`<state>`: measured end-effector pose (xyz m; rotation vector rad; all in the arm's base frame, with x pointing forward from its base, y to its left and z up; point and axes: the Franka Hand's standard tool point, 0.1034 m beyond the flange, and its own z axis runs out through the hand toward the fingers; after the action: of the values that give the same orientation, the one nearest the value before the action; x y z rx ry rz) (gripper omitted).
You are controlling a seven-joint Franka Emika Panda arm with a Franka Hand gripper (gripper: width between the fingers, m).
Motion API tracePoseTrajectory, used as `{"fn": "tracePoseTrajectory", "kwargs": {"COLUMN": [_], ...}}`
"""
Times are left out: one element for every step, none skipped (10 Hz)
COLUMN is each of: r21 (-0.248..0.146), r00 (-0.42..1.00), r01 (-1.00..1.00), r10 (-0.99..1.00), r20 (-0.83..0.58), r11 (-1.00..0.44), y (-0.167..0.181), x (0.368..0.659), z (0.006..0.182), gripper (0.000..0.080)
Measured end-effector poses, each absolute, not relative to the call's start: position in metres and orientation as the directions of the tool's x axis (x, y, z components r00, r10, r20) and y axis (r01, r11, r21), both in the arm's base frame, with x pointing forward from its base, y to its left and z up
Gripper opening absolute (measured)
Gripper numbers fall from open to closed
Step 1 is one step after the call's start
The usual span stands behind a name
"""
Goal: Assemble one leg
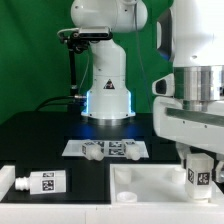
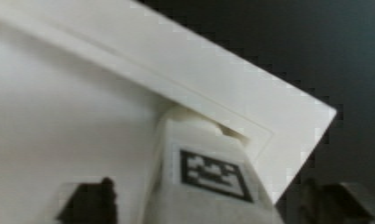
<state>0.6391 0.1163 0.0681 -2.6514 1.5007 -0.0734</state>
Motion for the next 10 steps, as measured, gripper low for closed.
{"fn": "tracePoseTrajectory", "kwargs": {"r21": [-0.111, -0.106, -0.101, -0.104, -0.095, -0.091, -0.078, -0.056, -0.054, -0.06], "r00": [0.642, 0.778, 0.848, 0.873, 0.899, 0.915, 0.95, 0.982, 0.987, 0.982], "r01": [-0.761, -0.621, -0.522, -0.473, -0.423, -0.387, -0.29, -0.145, -0.105, -0.138], "r10": [-0.767, -0.627, -0.528, -0.481, -0.43, -0.395, -0.296, -0.151, -0.11, -0.144], "r20": [0.016, 0.038, 0.051, 0.076, 0.081, 0.085, 0.095, 0.112, 0.115, 0.12], "r11": [-0.639, -0.777, -0.847, -0.875, -0.901, -0.917, -0.954, -0.988, -0.993, -0.989], "y": [0.1099, 0.106, 0.1059, 0.104, 0.1027, 0.1023, 0.1018, 0.1024, 0.1043, 0.1082], "x": [0.6417, 0.6429, 0.6426, 0.6413, 0.6411, 0.6411, 0.6412, 0.6418, 0.6417, 0.6417], "z": [0.0696, 0.0711, 0.0727, 0.0742, 0.0729, 0.0726, 0.0725, 0.0725, 0.0725, 0.0725], "gripper": [0.0598, 0.0598, 0.064, 0.064, 0.0648, 0.0648, 0.0649, 0.0649, 0.0649, 0.0649]}}
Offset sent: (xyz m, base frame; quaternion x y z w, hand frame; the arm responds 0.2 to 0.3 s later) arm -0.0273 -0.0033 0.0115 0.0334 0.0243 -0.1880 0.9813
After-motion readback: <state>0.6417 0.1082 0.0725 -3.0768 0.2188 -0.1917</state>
